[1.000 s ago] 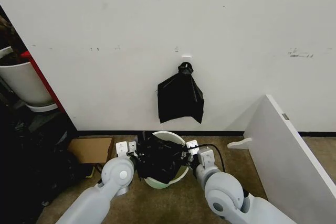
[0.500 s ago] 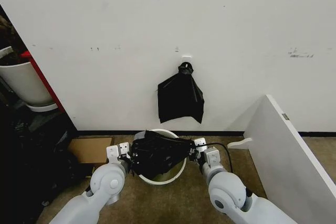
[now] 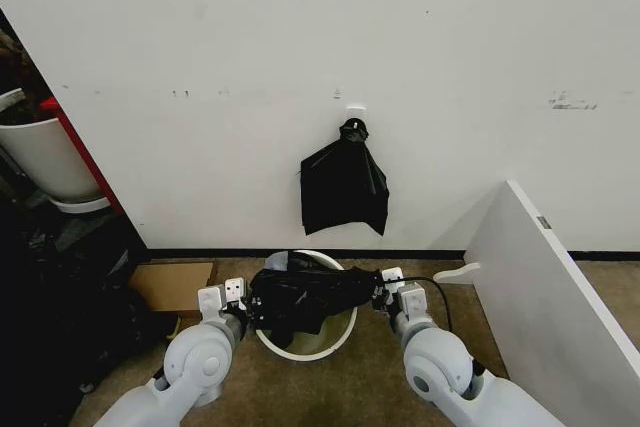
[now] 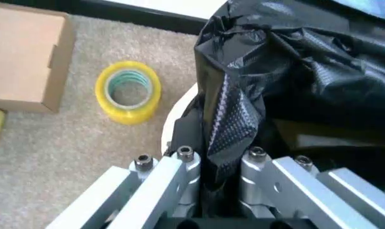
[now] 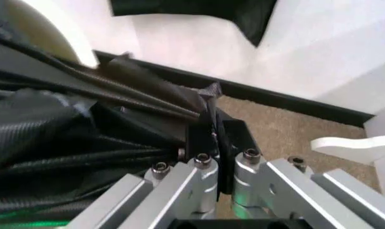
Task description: Place the garbage bag over the trash bin.
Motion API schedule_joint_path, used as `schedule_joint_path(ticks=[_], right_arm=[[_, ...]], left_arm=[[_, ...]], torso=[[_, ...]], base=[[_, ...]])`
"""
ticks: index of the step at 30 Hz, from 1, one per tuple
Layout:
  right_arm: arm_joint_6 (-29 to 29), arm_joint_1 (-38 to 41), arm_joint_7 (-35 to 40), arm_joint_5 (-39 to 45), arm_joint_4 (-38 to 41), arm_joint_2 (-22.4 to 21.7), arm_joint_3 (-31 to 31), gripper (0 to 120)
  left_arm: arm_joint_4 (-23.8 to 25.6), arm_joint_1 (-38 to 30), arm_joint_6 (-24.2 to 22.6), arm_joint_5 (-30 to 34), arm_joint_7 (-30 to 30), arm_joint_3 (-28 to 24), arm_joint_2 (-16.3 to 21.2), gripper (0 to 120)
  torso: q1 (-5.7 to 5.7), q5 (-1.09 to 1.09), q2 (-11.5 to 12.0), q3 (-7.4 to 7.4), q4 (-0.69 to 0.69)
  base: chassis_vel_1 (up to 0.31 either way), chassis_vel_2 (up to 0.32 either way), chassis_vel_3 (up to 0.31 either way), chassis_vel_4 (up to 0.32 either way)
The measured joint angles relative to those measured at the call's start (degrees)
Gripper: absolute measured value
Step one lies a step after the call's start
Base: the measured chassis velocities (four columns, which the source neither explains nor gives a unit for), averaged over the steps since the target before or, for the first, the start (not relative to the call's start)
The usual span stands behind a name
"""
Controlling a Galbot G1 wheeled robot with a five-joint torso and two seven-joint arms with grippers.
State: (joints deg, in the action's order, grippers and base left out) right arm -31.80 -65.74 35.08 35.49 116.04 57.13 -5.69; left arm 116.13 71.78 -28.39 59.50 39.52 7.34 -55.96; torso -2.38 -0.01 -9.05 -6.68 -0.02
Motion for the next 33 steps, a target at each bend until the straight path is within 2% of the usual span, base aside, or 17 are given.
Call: schedule_joint_path(ticks=[2,6,7,14,17,20,23,29,31,32,33], right_arm=[[0.0,-0.6,-0.9,-0.1,1.2,-0.3,-0.8,0],[1.8,-2.2,-4.2,-2.1,3.6,-1.7,-1.6,15],[1.8,-2.2,-4.2,-2.1,3.6,-1.7,-1.6,15],[6.4,-6.5,-8.0,-7.4,6.9,-5.8,-0.2,45],[8.9,-8.1,-9.5,-9.0,8.0,-7.0,0.5,51],[10.9,-8.4,-12.7,-9.1,10.2,-8.6,1.0,65],[10.3,-7.3,-14.8,-7.2,12.0,-9.4,1.1,71],[3.6,-1.6,-19.1,-0.5,15.0,-11.3,-0.1,94],[3.4,-1.5,-19.1,-0.5,15.0,-11.3,-0.2,95],[1.1,0.6,-19.7,-0.9,14.2,-11.6,-1.8,99],[0.6,1.0,-19.7,-1.0,14.0,-11.6,-2.2,100]], left_arm=[[0.3,0.8,0.1,-1.7,-0.2,0.0,-0.3,4],[0.6,2.4,0.7,-6.4,-1.3,0.2,-0.5,4],[0.6,2.4,0.7,-6.4,-1.3,0.2,-0.5,4],[0.4,3.2,1.6,-7.8,-1.6,0.5,-0.5,4],[0.2,3.1,1.9,-8.1,-1.8,0.5,-0.5,4],[0.7,4.3,2.7,-10.6,-3.6,0.7,0.0,4],[1.1,5.2,3.7,-13.7,-5.9,0.5,0.6,4],[1.0,6.9,8.5,-24.8,-13.8,-0.2,1.8,4],[1.0,6.9,8.7,-25.2,-14.1,-0.2,1.8,4],[0.6,7.4,10.9,-29.6,-16.7,-0.6,1.8,4],[0.5,7.5,11.4,-30.6,-17.2,-0.7,1.8,4]], torso=[[0.00,0.01,0.0,0.00,0.04],[0.00,0.01,0.0,0.00,0.01],[0.00,0.01,0.0,0.00,0.01],[0.00,0.01,0.0,0.00,0.00],[0.00,0.01,0.0,0.00,-0.01],[0.00,0.01,0.0,0.00,0.00],[0.00,0.00,0.0,0.00,0.02],[0.00,0.01,0.0,0.00,0.02],[0.00,0.01,0.0,0.00,0.02],[0.00,0.00,0.0,0.00,0.01],[0.00,0.01,0.0,0.00,0.01]], base=[[0.000,0.000,0.000,0.000],[0.000,0.000,0.000,0.000],[0.000,0.000,0.000,0.000],[0.000,0.000,0.000,0.000],[0.000,0.000,0.000,0.000],[0.000,0.000,0.000,0.000],[0.000,0.000,0.000,0.000],[0.000,0.000,0.000,0.000],[0.000,0.000,0.000,0.000],[0.000,0.000,0.000,0.000],[0.000,0.000,0.000,0.000]])
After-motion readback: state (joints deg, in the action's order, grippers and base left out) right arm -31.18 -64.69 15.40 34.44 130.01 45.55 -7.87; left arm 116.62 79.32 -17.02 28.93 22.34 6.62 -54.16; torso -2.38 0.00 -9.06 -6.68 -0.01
